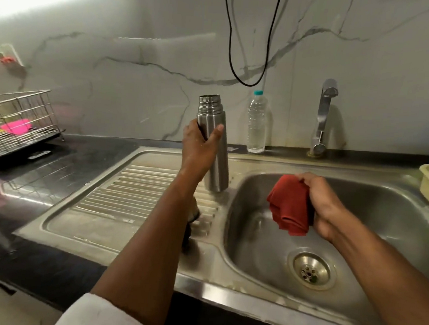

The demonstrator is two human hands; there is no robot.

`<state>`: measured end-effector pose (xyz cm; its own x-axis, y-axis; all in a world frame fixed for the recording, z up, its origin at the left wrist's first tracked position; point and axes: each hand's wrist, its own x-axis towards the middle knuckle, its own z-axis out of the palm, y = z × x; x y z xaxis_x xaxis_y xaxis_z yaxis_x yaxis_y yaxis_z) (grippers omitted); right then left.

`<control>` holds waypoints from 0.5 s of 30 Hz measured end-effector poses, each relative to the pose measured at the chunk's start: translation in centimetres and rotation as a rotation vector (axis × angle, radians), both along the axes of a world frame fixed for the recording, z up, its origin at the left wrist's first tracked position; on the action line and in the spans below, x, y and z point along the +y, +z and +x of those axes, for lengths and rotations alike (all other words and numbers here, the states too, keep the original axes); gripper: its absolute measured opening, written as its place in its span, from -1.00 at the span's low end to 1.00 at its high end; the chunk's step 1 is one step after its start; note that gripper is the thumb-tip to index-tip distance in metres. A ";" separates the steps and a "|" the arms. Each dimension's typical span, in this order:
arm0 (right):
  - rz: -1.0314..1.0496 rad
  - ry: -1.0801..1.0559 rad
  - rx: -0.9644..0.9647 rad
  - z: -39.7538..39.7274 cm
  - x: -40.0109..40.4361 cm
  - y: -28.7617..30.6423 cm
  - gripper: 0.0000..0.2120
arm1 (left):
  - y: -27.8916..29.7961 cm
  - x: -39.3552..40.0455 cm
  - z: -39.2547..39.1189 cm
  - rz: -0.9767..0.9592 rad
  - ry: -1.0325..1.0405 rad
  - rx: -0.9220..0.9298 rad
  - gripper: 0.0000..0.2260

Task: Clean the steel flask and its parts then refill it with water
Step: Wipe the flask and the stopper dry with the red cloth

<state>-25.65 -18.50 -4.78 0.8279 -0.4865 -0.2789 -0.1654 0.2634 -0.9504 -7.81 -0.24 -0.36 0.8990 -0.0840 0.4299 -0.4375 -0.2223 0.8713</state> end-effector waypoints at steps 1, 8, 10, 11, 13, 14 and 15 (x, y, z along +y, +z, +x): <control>0.017 -0.001 0.006 0.0 0.0 -0.1 -0.78 | 0.1 0.5 0.4 0.006 0.003 -0.004 -0.69; 0.140 -0.057 0.020 0.6 -1.0 -1.3 -0.78 | -0.6 2.1 1.1 0.001 -0.038 0.049 -0.72; 0.158 -0.073 0.014 0.8 -1.2 -1.4 -0.79 | -0.7 2.4 1.1 -0.027 -0.027 0.071 -0.73; 0.157 -0.081 0.008 0.8 -1.3 -1.3 -0.80 | -0.8 2.7 1.1 -0.033 -0.021 0.085 -0.71; 0.144 -0.096 0.003 0.8 -1.3 -1.4 -0.83 | -0.7 3.4 1.0 -0.029 -0.032 0.116 -0.64; 0.136 -0.099 0.004 0.8 -1.2 -1.4 -0.84 | -0.6 3.7 0.9 -0.027 -0.054 0.125 -0.60; 0.130 -0.100 0.004 0.8 -1.2 -1.4 -0.85 | -0.5 4.0 0.7 -0.025 -0.074 0.129 -0.58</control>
<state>-24.81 -19.74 -6.22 0.7759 -0.5262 -0.3479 -0.1356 0.3994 -0.9067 -7.07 3.78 -0.88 0.9386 -0.1431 0.3139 -0.3359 -0.1711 0.9262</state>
